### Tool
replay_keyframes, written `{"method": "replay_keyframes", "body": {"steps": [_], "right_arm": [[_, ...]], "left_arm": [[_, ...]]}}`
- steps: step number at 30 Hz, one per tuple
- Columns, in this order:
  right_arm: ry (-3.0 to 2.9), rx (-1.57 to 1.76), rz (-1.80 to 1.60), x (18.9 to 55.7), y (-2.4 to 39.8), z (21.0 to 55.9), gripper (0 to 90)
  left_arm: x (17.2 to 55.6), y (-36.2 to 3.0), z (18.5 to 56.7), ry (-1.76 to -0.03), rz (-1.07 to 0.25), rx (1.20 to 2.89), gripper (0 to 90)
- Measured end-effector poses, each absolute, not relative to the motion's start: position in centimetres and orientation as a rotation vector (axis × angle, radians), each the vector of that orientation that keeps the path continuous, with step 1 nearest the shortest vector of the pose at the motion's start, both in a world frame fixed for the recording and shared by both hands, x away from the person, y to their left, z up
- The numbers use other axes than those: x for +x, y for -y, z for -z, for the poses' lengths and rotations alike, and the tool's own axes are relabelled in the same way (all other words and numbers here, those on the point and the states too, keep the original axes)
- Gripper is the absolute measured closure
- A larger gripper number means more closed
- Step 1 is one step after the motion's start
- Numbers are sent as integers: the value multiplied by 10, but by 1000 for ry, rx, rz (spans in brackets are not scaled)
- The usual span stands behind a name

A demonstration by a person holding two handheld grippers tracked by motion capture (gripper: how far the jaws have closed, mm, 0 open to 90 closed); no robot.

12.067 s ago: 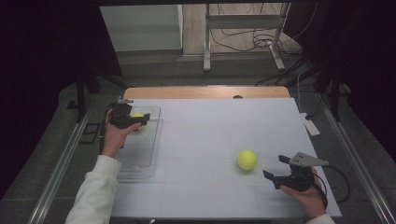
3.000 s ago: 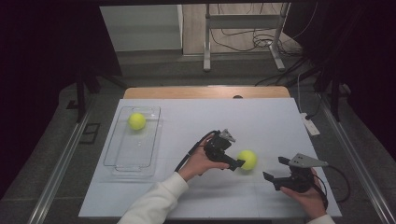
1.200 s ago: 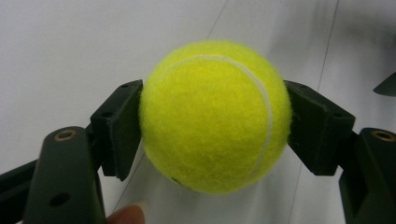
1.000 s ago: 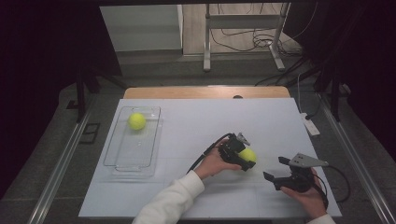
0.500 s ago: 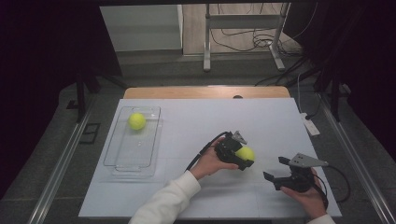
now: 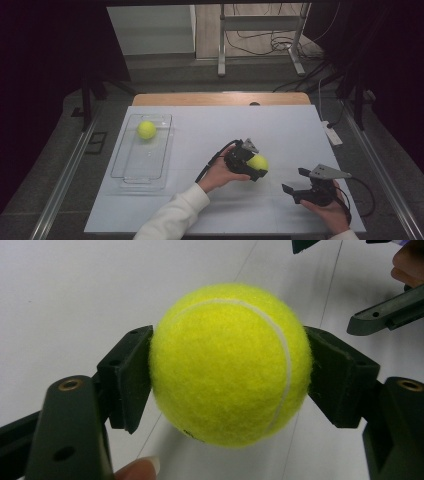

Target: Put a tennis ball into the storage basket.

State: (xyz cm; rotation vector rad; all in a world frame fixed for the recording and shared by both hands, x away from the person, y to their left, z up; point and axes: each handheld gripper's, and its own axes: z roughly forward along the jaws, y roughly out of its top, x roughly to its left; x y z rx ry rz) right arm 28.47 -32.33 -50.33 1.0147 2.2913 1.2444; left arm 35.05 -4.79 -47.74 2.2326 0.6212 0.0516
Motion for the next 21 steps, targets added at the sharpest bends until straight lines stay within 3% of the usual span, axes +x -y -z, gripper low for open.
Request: {"method": "replay_keyframes", "body": {"steps": [21], "right_arm": [[-2291,1014,-1243,285,323,504,107]], "left_arm": [[345,26,467,-634,-89,2193,271]]}}
